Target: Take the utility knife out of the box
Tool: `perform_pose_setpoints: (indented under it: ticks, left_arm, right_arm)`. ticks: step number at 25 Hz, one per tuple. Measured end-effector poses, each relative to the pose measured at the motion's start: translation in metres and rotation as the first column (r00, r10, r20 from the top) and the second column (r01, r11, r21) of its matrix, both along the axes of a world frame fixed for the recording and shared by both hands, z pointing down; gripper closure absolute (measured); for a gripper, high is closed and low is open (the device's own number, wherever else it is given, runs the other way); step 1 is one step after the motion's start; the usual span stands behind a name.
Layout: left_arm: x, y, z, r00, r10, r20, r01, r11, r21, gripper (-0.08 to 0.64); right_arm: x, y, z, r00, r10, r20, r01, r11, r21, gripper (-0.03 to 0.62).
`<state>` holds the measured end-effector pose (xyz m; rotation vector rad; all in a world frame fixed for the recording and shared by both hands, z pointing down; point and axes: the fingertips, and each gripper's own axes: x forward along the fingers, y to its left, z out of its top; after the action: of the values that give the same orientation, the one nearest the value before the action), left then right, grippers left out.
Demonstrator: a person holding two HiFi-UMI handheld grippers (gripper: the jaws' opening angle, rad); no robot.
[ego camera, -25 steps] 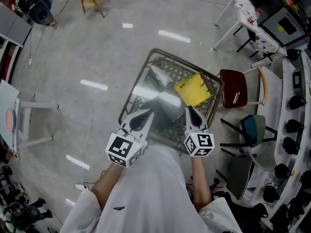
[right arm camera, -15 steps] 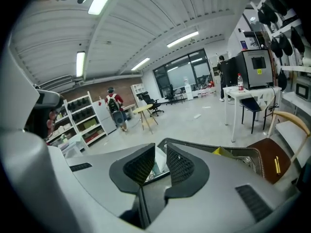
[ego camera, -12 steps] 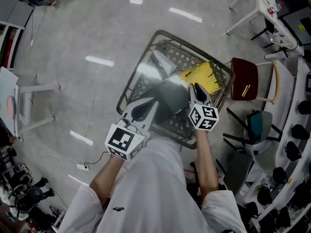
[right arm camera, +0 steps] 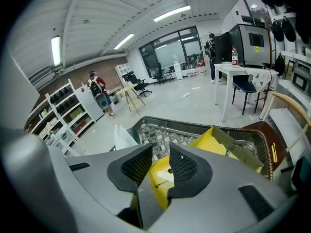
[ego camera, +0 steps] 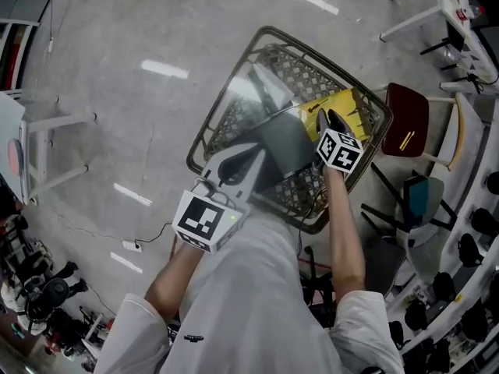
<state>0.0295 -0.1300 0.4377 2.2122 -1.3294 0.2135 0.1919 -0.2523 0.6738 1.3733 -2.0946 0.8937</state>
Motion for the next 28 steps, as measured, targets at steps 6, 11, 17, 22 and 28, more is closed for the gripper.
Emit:
perform_pose_setpoints:
  ticks: [6, 11, 17, 22, 28]
  left_arm:
    - [0.001, -0.009, 0.017, 1.000, 0.003, -0.002, -0.003, 1.000, -0.031, 0.557]
    - [0.004, -0.014, 0.026, 1.000, 0.026, -0.007, -0.026, 0.998, -0.061, 0.557]
    - [0.006, -0.013, 0.025, 0.999, 0.043, 0.004, -0.043, 0.997, -0.065, 0.557]
    - [0.000, -0.009, 0.028, 0.999, 0.040, 0.006, -0.039, 0.996, -0.077, 0.557]
    - [-0.005, -0.004, 0.027, 0.999, 0.038, 0.007, -0.037, 0.996, -0.075, 0.557]
  right_arm:
    - [0.006, -0.020, 0.049, 0.998, 0.070, 0.010, -0.068, 0.991, -0.118, 0.493]
    - [0.013, -0.028, 0.092, 0.987, 0.162, -0.012, -0.160, 0.956, -0.246, 0.469]
    - [0.019, -0.026, 0.127, 0.977, 0.202, -0.071, -0.215, 0.918, -0.334, 0.469]
    - [0.020, -0.027, 0.136, 0.966, 0.199, -0.166, -0.246, 0.907, -0.342, 0.477]
    - [0.025, -0.021, 0.136, 0.957, 0.198, -0.210, -0.262, 0.900, -0.348, 0.511]
